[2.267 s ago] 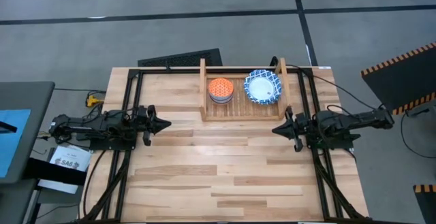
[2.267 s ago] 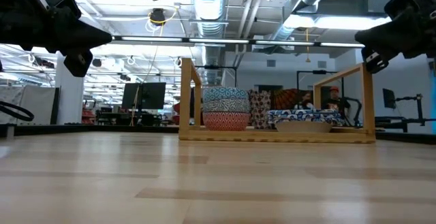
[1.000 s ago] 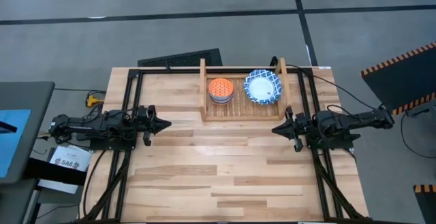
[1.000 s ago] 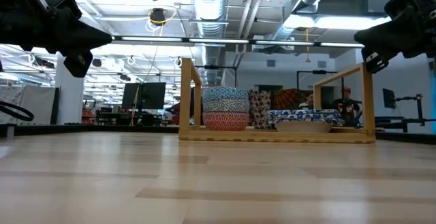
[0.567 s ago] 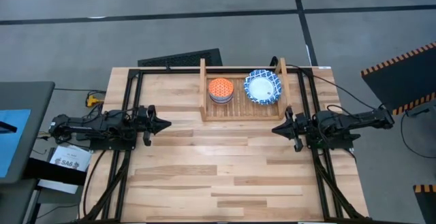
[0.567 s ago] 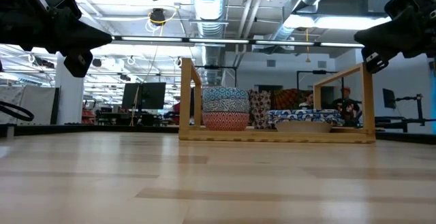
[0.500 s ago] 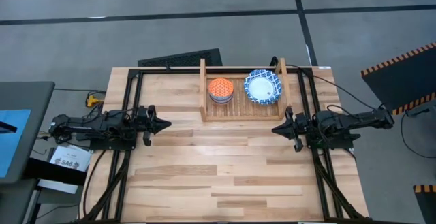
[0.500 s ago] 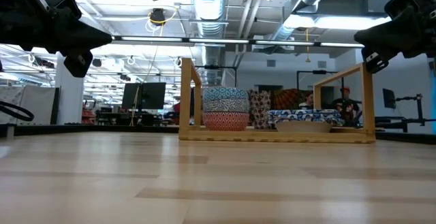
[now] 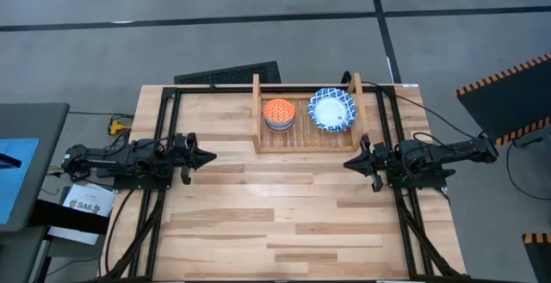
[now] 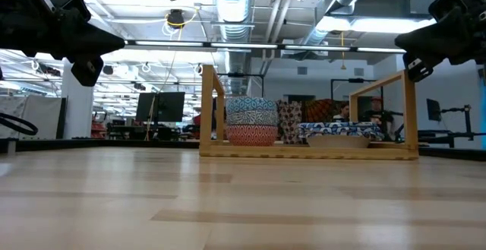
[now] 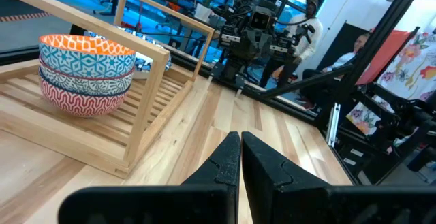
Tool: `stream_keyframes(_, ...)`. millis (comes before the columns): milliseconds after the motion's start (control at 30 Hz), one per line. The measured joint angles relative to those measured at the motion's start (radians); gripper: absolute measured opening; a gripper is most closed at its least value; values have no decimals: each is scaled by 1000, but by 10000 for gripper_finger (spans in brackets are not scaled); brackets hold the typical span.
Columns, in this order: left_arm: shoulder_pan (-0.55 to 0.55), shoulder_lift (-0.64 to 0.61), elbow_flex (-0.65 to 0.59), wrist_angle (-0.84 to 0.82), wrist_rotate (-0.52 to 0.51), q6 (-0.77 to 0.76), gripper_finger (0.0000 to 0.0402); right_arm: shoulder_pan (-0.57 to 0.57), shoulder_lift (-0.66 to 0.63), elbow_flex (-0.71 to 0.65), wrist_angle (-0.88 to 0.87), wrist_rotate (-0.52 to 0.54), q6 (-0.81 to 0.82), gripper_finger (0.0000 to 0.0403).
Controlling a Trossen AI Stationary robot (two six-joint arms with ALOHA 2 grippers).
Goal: Place and stack bowls onto a shelf
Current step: Return to Home Position
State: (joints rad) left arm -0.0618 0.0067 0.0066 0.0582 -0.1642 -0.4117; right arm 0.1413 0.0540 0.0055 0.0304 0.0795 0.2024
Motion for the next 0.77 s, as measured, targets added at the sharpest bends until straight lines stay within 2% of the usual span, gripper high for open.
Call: stream_keyframes(767,0,0,0,0,0,0,0,0,0,0,0,0,0,51)
